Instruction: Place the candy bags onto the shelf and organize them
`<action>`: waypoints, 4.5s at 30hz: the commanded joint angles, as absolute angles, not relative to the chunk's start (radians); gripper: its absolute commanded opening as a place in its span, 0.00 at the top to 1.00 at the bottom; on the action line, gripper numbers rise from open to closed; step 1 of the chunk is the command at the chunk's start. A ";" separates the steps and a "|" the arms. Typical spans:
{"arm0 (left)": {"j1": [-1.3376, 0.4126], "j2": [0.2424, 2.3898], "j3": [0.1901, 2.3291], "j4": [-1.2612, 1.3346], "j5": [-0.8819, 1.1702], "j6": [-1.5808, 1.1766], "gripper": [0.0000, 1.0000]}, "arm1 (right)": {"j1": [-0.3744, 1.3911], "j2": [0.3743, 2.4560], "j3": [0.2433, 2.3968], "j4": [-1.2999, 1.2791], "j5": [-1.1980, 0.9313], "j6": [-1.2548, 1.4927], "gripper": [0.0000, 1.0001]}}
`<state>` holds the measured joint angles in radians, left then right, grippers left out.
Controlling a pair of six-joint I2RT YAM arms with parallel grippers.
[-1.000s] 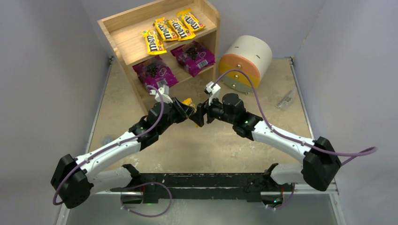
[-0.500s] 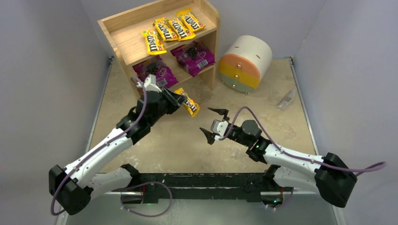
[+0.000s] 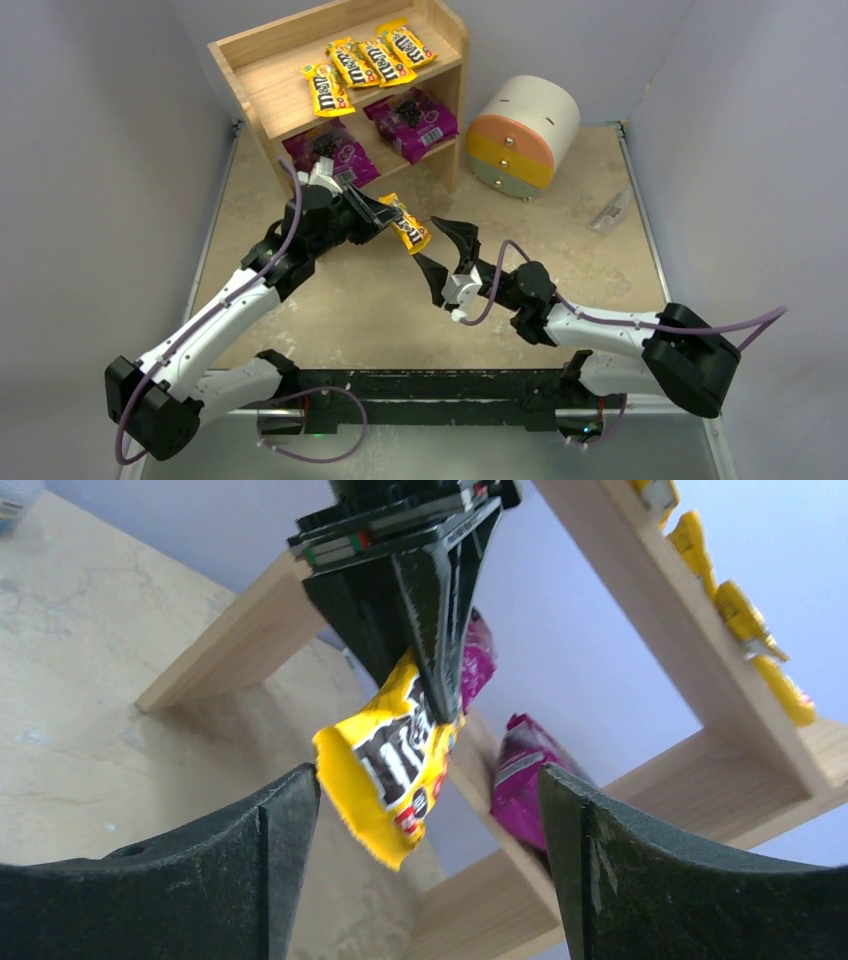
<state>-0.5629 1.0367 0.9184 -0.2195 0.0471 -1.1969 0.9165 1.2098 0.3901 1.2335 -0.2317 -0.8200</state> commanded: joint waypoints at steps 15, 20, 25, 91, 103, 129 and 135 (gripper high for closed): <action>-0.545 1.039 0.919 -0.148 0.199 -1.256 1.00 | 0.923 1.186 0.506 1.082 -0.232 -0.960 0.45; -0.545 1.049 0.914 -0.137 0.218 -1.260 1.00 | 0.923 1.207 0.521 1.099 -0.221 -0.971 0.67; -0.544 1.048 0.918 -0.151 0.207 -1.250 0.91 | 0.924 1.199 0.517 1.112 -0.236 -0.959 0.86; -0.543 0.485 0.796 -0.728 -0.394 -0.776 0.04 | 1.031 2.041 2.345 0.160 -0.026 -1.055 0.81; -0.543 0.484 0.797 -0.733 -0.395 -0.778 0.03 | 1.032 2.057 2.352 0.131 -0.014 -1.112 0.61; -0.543 0.486 0.807 -0.738 -0.392 -0.779 0.03 | 1.038 1.935 2.205 0.006 -0.110 -1.128 0.31; -0.543 0.484 0.805 -0.741 -0.397 -0.779 0.03 | 1.038 1.900 2.141 0.007 -0.141 -1.127 0.29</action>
<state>-0.5499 0.4885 0.8028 -0.7425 -0.3801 -0.7746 1.0332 1.9610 2.1742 0.0093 -0.1055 -1.1122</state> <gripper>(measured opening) 0.965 0.702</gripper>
